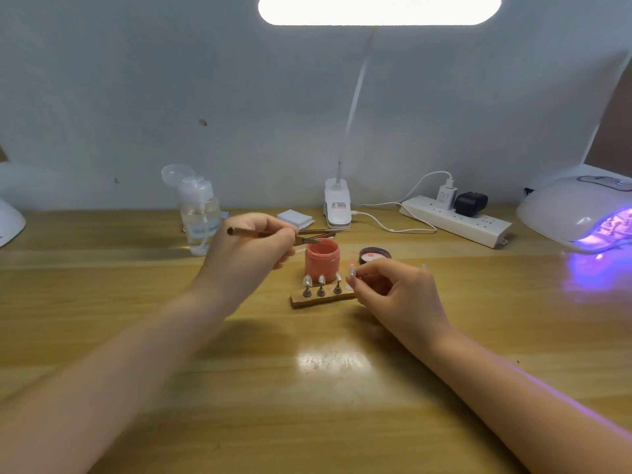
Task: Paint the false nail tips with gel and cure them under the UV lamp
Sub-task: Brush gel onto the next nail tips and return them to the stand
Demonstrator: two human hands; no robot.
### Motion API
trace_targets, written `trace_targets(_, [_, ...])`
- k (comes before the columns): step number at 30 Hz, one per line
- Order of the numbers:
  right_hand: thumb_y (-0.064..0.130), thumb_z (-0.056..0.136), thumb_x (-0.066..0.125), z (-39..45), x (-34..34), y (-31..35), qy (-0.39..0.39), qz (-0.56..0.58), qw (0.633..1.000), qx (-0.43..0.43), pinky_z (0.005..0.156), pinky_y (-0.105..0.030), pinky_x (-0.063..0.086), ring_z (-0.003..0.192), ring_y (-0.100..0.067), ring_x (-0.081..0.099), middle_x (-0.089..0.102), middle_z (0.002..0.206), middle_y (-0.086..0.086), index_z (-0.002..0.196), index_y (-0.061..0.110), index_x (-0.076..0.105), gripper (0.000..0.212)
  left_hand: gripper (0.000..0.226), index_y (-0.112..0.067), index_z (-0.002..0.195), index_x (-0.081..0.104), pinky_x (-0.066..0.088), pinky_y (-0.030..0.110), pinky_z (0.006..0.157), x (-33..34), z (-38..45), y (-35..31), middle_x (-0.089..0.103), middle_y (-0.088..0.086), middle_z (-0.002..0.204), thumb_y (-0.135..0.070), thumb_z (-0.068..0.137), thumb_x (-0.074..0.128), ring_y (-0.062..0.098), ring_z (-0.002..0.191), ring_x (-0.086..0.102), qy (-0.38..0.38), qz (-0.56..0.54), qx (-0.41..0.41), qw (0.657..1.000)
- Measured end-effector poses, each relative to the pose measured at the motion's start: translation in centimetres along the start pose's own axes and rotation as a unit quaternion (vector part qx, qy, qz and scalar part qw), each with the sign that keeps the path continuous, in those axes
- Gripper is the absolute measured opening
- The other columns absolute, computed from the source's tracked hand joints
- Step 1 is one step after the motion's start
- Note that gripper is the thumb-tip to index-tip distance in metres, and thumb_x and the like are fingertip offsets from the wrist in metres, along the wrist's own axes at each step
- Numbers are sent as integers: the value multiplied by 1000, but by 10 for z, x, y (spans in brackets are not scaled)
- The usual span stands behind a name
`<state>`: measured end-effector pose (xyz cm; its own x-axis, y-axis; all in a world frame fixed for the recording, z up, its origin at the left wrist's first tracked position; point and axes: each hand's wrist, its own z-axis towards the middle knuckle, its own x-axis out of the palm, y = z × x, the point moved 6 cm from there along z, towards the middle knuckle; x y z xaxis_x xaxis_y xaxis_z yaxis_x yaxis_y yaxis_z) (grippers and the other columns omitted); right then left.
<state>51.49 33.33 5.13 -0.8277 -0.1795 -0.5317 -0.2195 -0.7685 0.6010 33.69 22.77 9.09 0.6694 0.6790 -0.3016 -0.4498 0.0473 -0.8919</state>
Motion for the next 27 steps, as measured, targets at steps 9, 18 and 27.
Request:
trace_targets(9, [14, 78, 79, 1, 3, -6, 7, 32, 999, 31, 63, -23, 50, 60, -6, 61, 70, 70, 7, 85, 17, 78, 8, 25, 1, 71, 71, 53, 41, 65, 26, 50, -33, 69, 20, 77, -19, 81, 60, 31, 70, 62, 54, 267, 24, 962])
trace_targets(18, [13, 77, 80, 2, 5, -8, 2, 54, 998, 30, 62, -21, 51, 64, -4, 64, 69, 70, 10, 82, 18, 76, 9, 23, -3, 87, 69, 39, 33, 61, 52, 71, -13, 69, 17, 90, -23, 85, 59, 22, 72, 56, 98, 316, -34, 943])
trace_targets(27, [9, 77, 78, 2, 2, -9, -7, 63, 997, 52, 61, -10, 43, 59, -1, 59, 70, 68, 8, 77, 19, 77, 10, 17, -8, 80, 73, 52, 34, 75, 31, 78, -9, 70, 3, 71, -17, 84, 59, 18, 79, 66, 23, 168, -69, 983])
